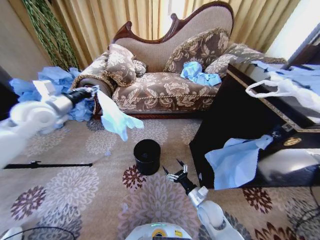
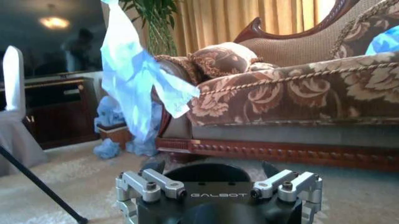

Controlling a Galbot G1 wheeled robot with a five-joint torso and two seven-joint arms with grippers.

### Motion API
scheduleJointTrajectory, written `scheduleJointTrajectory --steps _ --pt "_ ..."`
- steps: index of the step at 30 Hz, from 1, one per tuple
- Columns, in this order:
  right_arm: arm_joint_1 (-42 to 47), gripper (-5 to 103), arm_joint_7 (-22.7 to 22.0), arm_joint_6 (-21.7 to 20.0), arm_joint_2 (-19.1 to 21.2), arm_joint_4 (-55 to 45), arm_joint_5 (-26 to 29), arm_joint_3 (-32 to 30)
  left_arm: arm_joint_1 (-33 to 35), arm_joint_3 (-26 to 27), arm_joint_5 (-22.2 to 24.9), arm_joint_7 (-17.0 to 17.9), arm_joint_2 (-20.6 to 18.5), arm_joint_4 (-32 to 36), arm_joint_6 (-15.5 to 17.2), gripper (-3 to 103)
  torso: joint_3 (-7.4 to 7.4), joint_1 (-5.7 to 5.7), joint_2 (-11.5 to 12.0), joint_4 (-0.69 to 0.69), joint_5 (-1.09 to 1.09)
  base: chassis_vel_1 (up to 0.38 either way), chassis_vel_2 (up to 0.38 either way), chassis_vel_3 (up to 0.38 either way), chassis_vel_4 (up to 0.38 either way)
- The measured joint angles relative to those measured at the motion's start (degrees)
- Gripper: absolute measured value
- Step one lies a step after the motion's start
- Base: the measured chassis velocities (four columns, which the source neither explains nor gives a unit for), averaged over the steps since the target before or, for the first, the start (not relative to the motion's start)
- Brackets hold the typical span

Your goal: Place a garbage bag over the trash bin.

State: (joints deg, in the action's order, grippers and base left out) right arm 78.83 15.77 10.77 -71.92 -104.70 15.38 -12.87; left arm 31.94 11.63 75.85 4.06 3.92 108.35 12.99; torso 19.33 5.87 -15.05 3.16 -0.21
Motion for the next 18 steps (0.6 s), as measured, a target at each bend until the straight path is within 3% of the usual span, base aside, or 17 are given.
scheduleJointTrajectory --steps 3,6,13,15,18 --pt "-0.6 100 0.2 0.4 -0.5 0.7 0.2 1.2 0.9 0.3 -1.7 -0.8 -2.2 1.5 -0.5 0 0.0 0.0 0.0 0.02 0.01 0.0 0.0 0.0 0.0" --pt "-0.7 100 0.3 0.5 -0.7 0.9 0.2 1.8 1.1 0.4 -0.2 -0.7 -2.7 2.8 -0.5 0 0.0 0.0 0.0 0.01 0.02 0.0 0.0 0.0 0.0" --pt "-2.4 100 -0.4 0.3 -2.7 2.4 0.4 3.7 1.3 -0.4 10.6 5.6 0.5 7.2 1.9 0 0.0 0.01 0.0 0.02 0.0 0.0 0.0 0.0 0.0" --pt "-2.7 100 -0.6 0.2 -2.9 2.5 0.5 4.0 1.2 -0.5 11.8 6.1 1.0 7.4 2.0 0 0.0 0.0 0.0 0.01 0.0 0.0 0.0 0.0 0.0" --pt "-3.9 100 -1.4 -0.8 -3.5 2.2 1.7 5.7 -0.8 -1.3 17.7 8.6 2.9 7.5 2.1 0 0.0 0.01 0.0 0.01 0.0 0.0 0.0 0.0 0.0"
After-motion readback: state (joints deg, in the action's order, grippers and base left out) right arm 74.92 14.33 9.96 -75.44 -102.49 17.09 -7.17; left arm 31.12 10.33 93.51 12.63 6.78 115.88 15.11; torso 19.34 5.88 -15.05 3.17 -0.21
